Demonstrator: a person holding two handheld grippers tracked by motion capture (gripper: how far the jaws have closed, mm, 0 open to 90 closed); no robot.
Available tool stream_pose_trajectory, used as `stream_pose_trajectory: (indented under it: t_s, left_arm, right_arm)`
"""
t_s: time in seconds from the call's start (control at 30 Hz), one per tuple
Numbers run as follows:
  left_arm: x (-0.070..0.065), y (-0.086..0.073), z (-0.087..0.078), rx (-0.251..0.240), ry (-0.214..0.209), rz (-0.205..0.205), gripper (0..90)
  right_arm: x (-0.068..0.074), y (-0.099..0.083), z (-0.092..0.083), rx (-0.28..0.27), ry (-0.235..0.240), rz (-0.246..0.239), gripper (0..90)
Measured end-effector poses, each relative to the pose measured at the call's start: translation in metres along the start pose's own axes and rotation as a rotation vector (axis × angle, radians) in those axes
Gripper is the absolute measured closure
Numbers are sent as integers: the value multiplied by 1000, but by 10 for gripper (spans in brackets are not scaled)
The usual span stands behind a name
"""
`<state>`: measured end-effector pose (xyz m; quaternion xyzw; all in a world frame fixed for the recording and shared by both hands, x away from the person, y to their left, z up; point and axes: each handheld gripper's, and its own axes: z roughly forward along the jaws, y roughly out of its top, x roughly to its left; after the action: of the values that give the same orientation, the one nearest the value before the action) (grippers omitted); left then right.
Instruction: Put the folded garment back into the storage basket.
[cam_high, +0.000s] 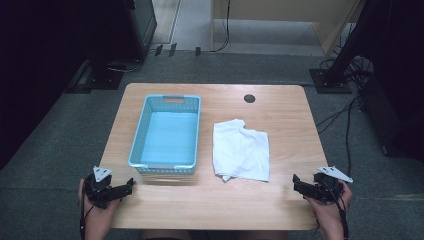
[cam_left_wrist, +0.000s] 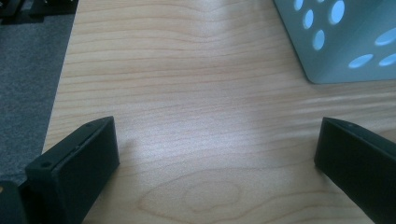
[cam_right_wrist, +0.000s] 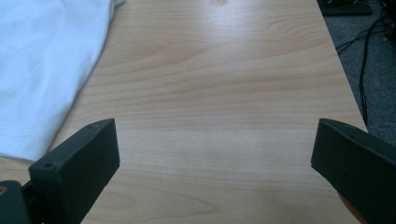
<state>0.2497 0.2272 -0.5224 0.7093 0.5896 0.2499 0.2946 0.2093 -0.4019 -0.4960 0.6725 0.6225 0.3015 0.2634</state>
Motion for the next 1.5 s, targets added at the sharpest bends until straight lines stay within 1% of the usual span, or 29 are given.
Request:
stream_pose_trajectory:
  t_s: [0.03, 0.33, 0.43, 0.57, 0.8, 0.97, 1.1, 1.13, 1.2, 1.5]
  left_arm:
    - [0, 0, 0, 0, 0, 0, 0]
    - [0, 0, 0, 0, 0, 0, 0]
    - [0, 0, 0, 0, 0, 0, 0]
    - [0, 0, 0, 0, 0, 0, 0]
    - [0, 0, 0, 0, 0, 0, 0]
    - [0, 0, 0, 0, 0, 0, 0]
    - [0, 0, 0, 0, 0, -1, 0]
    - [0, 0, 0, 0, 0, -1, 0]
    - [0, 0, 0, -2, 0, -2, 0]
    - [0, 0, 0, -2, 0, -1, 0]
  right_arm:
    - [1, 1, 0, -3, 1, 2, 3]
    - [16, 15, -4, -15, 19, -34, 3]
    - [21, 20, -5, -18, 29, -36, 3]
    - [26, 27, -5, -13, 32, -45, 3]
    - [35, 38, -4, -19, 45, -58, 3]
    - [43, 43, -2, -16, 51, -67, 3]
    - [50, 47, 0, -19, 71, -75, 3]
    - [51, 48, 1, -13, 82, -71, 3]
    - [54, 49, 2, -15, 90, -71, 4]
    - [68, 56, 6, -20, 107, -95, 4]
